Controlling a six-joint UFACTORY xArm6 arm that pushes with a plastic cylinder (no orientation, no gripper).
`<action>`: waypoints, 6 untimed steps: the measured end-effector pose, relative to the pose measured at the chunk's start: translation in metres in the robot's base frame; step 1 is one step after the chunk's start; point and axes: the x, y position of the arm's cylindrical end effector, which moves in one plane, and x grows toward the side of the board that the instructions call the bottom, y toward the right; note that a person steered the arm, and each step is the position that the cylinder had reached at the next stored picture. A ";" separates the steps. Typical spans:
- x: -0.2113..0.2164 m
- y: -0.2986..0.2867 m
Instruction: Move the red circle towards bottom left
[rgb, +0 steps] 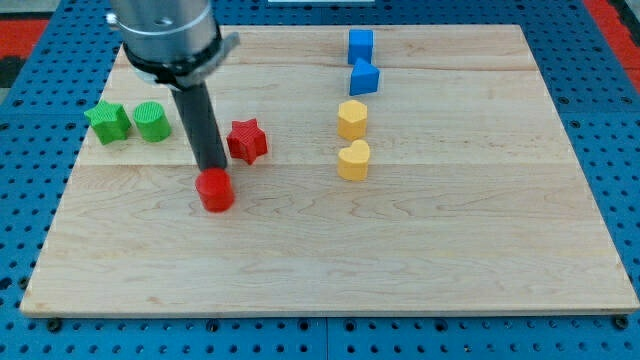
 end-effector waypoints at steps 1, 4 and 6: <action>0.012 0.048; 0.018 -0.090; -0.005 0.065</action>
